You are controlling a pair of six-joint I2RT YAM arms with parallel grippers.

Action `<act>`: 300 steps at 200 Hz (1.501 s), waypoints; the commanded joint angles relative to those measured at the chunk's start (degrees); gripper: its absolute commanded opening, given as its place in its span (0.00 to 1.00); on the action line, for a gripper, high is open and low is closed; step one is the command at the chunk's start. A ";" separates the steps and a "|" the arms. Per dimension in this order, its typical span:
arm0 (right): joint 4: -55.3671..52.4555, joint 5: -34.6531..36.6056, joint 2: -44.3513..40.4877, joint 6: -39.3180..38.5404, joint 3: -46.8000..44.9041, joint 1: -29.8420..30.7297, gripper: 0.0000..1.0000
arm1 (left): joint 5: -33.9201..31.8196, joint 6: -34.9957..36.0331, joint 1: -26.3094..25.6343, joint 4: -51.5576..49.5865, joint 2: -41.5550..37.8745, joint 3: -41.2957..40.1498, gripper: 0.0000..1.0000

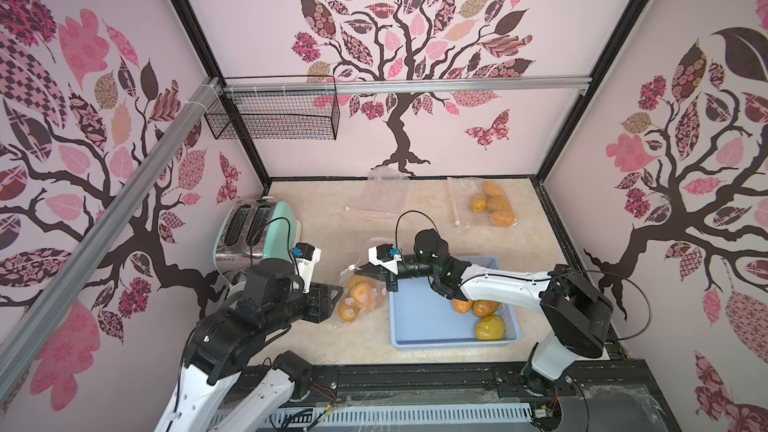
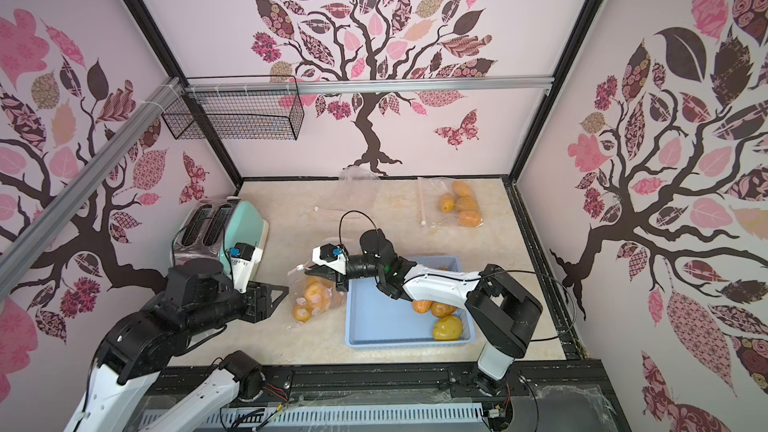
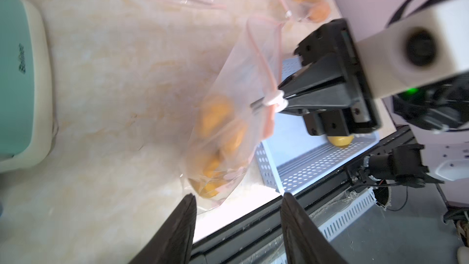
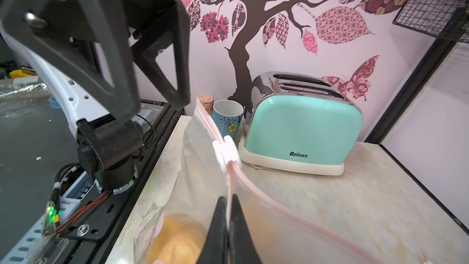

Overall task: Put the potatoes into a zipper bag and zip it
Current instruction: Adjust the zipper food storage bag at the center of the board.

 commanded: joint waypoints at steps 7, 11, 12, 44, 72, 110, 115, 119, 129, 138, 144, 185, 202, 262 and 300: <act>8.09 2.27 -3.13 7.55 -0.87 -0.04 0.00 | 5.30 6.03 -0.04 14.88 -5.11 -4.77 0.56; 8.20 2.19 -3.30 7.83 -0.97 0.01 0.00 | 5.74 7.41 0.00 15.52 -5.75 -5.24 0.56; 8.20 2.11 -3.35 7.89 -0.98 0.02 0.00 | 5.80 7.77 0.01 15.59 -5.95 -5.33 0.56; 10.42 0.80 -4.44 10.71 -1.69 0.01 0.00 | 4.71 14.43 0.01 18.90 -9.79 -9.65 0.57; 8.69 -0.35 -5.19 9.77 -1.43 -0.03 0.00 | 1.13 17.20 -0.04 18.65 -9.36 -11.02 0.56; 5.62 -1.59 -6.71 7.25 -2.58 0.03 0.00 | -1.07 18.90 0.01 22.02 -8.46 -12.31 0.54; 5.66 -1.49 -6.89 7.15 -2.89 0.03 0.00 | -0.18 19.17 0.00 22.29 -8.24 -12.36 0.54; 5.62 -1.36 -6.95 7.08 -3.05 0.07 0.00 | 0.64 19.44 -0.05 22.42 -8.11 -12.36 0.53; 5.28 -1.30 -7.10 6.69 -3.25 0.08 0.00 | 2.57 19.56 0.00 23.09 -7.75 -12.50 0.51; 4.86 -1.31 -7.17 6.49 -3.20 0.04 0.00 | 4.71 19.39 0.01 23.93 -7.64 -12.90 0.48; 4.65 -1.40 -7.16 6.45 -3.20 0.08 0.00 | 6.47 19.30 -0.05 24.60 -7.36 -13.25 0.47; 3.96 -2.10 -7.24 6.00 -3.26 0.04 0.00 | 10.94 17.71 0.01 27.68 -7.91 -15.25 0.30; 3.82 -2.19 -7.41 5.73 -3.54 0.08 0.00 | 9.63 17.74 0.01 28.13 -8.40 -15.65 0.24; 3.61 -2.77 -7.39 5.57 -4.07 0.03 0.00 | 8.56 17.45 0.01 29.29 -7.67 -15.89 0.16; 2.91 -2.55 -7.70 5.41 -3.94 0.11 0.00 | 9.28 17.09 -0.03 28.91 -6.95 -15.95 0.16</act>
